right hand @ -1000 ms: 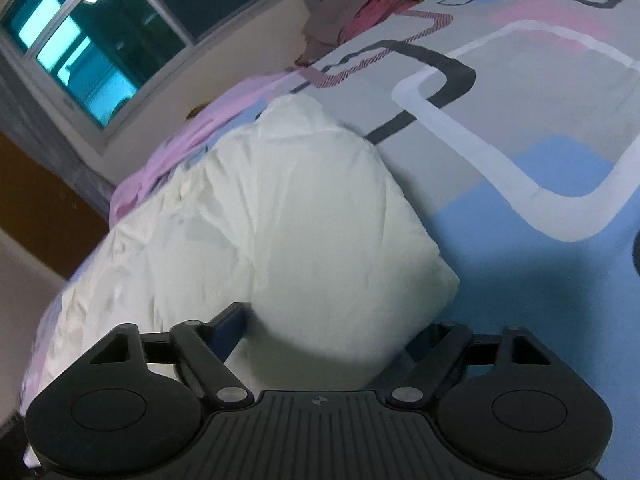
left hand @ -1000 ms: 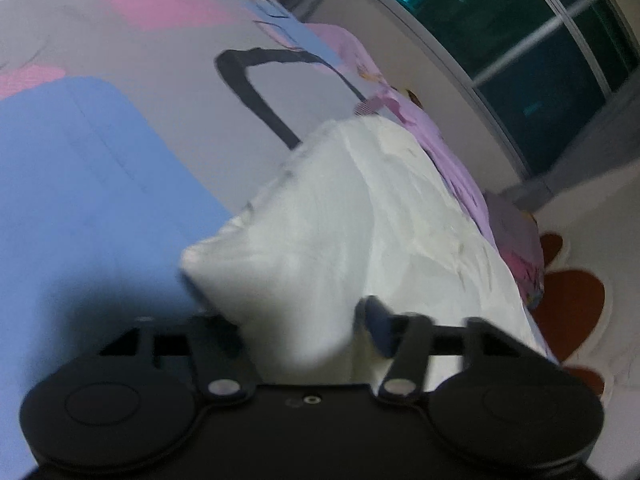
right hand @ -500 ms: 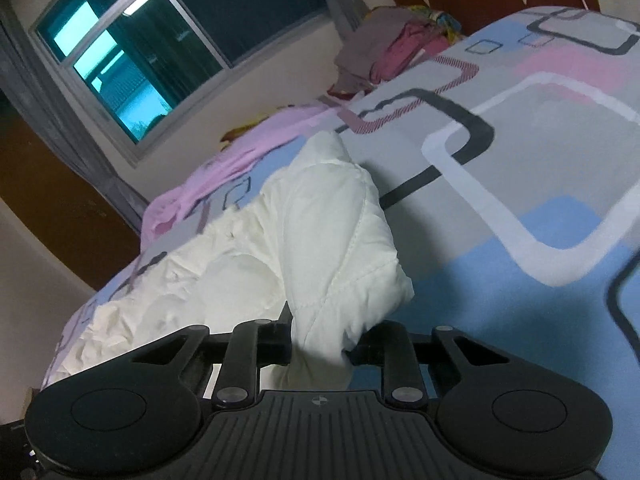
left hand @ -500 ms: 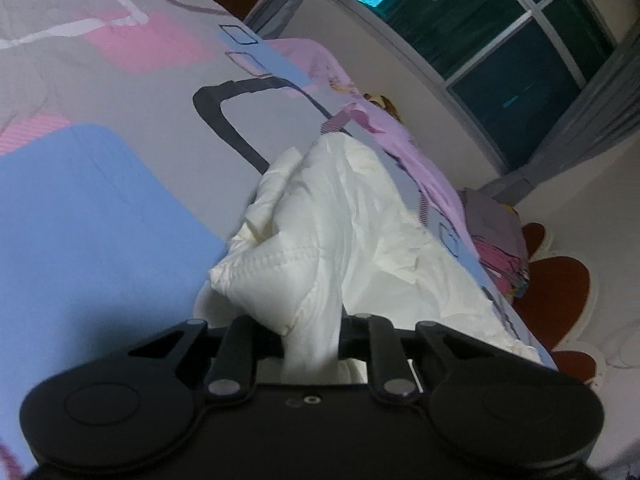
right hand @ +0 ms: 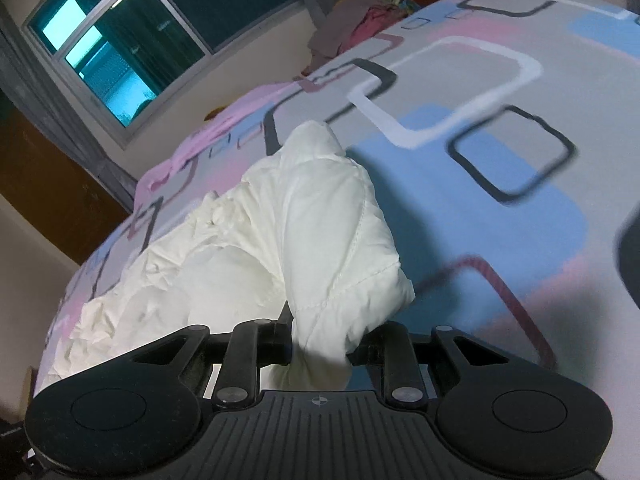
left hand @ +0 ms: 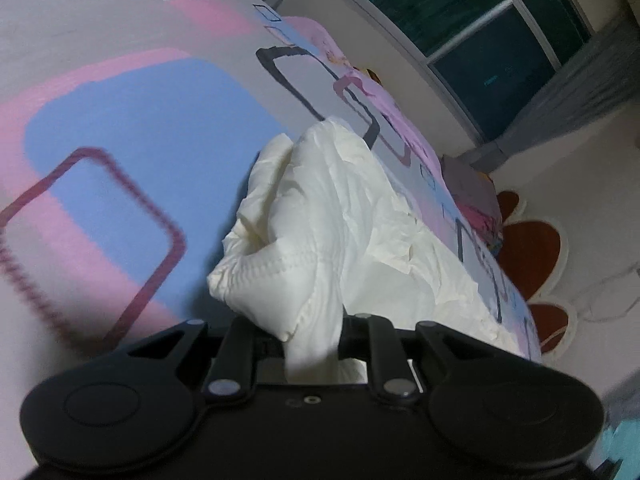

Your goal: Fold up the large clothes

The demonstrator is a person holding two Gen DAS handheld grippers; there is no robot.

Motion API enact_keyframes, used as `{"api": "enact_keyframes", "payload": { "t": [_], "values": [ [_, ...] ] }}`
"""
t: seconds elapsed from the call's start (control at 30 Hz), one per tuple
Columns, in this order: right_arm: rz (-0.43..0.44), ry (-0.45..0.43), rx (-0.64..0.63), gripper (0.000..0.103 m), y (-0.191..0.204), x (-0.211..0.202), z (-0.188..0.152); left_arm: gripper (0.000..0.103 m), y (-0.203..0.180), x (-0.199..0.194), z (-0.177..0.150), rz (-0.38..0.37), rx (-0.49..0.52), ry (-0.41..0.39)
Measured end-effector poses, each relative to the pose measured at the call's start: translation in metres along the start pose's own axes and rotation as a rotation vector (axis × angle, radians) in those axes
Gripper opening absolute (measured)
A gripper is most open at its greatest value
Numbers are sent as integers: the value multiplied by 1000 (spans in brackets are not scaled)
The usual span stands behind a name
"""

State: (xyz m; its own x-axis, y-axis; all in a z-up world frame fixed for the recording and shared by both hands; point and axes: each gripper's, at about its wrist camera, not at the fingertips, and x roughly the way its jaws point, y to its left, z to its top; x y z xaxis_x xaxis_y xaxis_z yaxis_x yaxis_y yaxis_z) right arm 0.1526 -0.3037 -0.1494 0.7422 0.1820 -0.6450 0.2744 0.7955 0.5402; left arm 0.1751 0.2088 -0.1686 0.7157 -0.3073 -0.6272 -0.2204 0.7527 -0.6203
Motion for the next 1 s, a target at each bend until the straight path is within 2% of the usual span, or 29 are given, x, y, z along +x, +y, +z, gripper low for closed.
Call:
{"api": "enact_keyframes", "payload": {
  "t": [0.07, 0.13, 0.17, 0.2, 0.27, 0.37, 0.4, 0.43, 0.5, 0.57, 0.7, 0.93, 1.0],
  "values": [
    [-10, 9, -5, 24, -4, -4, -9, 17, 4, -1, -7, 11, 32, 7],
    [-30, 6, -4, 33, -10, -8, -15, 20, 5, 1, -12, 33, 69, 4],
    [-55, 0, -6, 42, -11, -11, -17, 21, 5, 3, -14, 46, 83, 10],
    [-71, -11, -17, 45, -11, -15, -19, 25, 5, 5, -14, 61, 94, 9],
    [-80, -25, -37, 46, -12, -22, -21, 31, 2, 5, -14, 94, 114, 8],
    [-102, -51, -57, 47, -10, -32, -21, 43, -3, 1, -12, 151, 135, -1],
    [-112, -64, -65, 51, -9, -35, -22, 51, -5, -1, -12, 172, 148, -9],
    [-129, -81, -71, 54, -8, -40, -22, 65, -6, -5, -11, 198, 159, -21],
    [-185, -145, -101, 70, -5, -52, -22, 75, -7, -14, -10, 253, 182, -65],
    [-210, -194, -135, 71, -2, -62, -20, 75, -9, -23, -7, 289, 212, -98],
    [-196, -256, -238, 70, 20, -75, -20, 74, -15, -42, -2, 330, 272, -167],
    [-109, -267, -470, 69, 87, -54, -40, 73, -57, -58, -3, 267, 413, -261],
    [-74, -250, -497, 62, 104, -37, -41, 73, -74, -49, -6, 238, 462, -255]
  ]
}}
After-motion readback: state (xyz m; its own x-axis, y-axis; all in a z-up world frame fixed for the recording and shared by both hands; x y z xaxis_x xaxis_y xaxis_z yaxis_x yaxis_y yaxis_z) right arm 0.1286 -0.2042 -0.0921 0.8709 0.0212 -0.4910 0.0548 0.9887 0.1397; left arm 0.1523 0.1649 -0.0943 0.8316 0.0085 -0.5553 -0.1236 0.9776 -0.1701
